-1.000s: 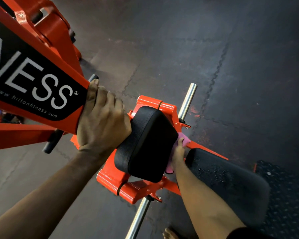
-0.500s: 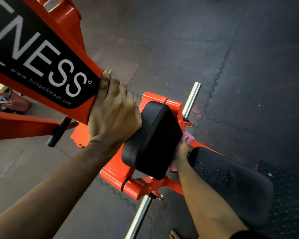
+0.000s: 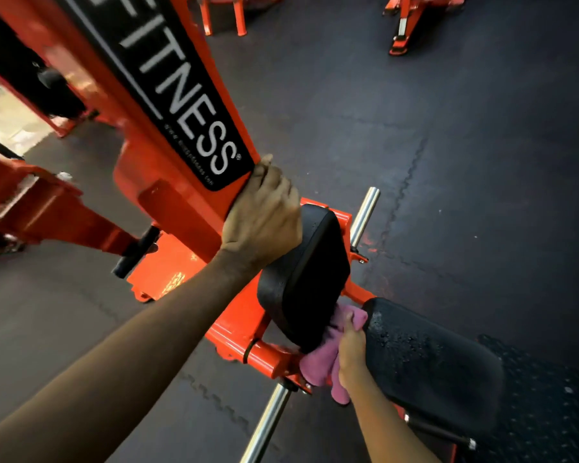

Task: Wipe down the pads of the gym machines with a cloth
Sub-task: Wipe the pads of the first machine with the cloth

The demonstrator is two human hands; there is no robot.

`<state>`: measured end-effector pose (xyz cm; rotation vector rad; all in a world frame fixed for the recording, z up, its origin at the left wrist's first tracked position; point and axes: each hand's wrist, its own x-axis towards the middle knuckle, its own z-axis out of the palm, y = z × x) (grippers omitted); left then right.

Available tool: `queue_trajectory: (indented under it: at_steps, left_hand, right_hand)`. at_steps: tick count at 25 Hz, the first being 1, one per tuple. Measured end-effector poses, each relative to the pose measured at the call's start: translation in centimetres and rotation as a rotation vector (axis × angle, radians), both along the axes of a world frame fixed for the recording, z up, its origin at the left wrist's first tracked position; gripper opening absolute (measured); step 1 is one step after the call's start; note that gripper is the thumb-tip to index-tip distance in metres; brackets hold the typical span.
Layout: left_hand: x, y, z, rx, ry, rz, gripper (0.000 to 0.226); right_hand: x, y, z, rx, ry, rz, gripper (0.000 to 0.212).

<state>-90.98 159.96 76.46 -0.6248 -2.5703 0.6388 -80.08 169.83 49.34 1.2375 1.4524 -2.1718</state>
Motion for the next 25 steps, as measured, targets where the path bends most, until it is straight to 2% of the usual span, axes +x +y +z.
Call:
queue_trajectory:
  at_steps: [2, 4, 5, 7, 9, 11, 13, 16, 20, 22, 25]
  left_hand:
    - [1.5, -1.0, 0.5, 0.191, 0.039, -0.162, 0.021]
    - [3.9, -3.3, 0.9, 0.343, 0.127, -0.237, 0.019]
    - [5.1, -4.9, 1.1, 0.35, 0.167, -0.233, 0.022]
    - [6.5, -8.1, 1.2, 0.274, 0.171, -0.173, 0.044]
    - [6.7, -10.6, 1.3, 0.202, 0.117, -0.18, 0.065]
    - [6.0, -11.7, 1.3, 0.205, 0.038, -0.254, 0.07]
    - [5.2, -12.0, 1.2, 0.244, -0.013, -0.305, 0.069]
    - [4.6, -12.0, 0.7, 0.286, -0.033, -0.315, 0.067]
    - [4.9, -12.0, 0.6, 0.341, -0.047, -0.377, 0.065]
    - [4.9, -12.3, 1.0, 0.364, -0.071, -0.409, 0.065]
    - [5.0, -12.8, 1.3, 0.379, -0.118, -0.429, 0.067]
  right_hand:
    - [-0.1, 1.2, 5.2, 0.025, 0.143, 0.065, 0.046]
    - [-1.5, 1.5, 11.5, 0.184, 0.344, 0.098, 0.039]
    - [-2.6, 1.3, 13.7, 0.308, 0.465, 0.1, 0.043]
    - [-5.4, 0.1, 16.9, 0.559, 0.664, 0.137, 0.037]
    - [-7.8, -2.4, 17.8, 0.787, 0.683, 0.303, 0.046]
    - [-7.6, -4.9, 17.4, 1.064, 0.559, 0.456, 0.06]
    - [-5.3, -6.6, 15.8, 1.31, 0.611, 0.479, 0.064]
    - [-0.2, -7.9, 15.0, 1.355, 0.732, 0.504, 0.061]
    - [-1.7, -7.6, 15.2, 1.467, 0.652, 0.563, 0.062]
    - [-5.5, -6.3, 16.6, 1.395, 0.55, 0.537, 0.054]
    - [-9.7, -4.3, 19.6, 1.127, 0.432, 0.525, 0.054]
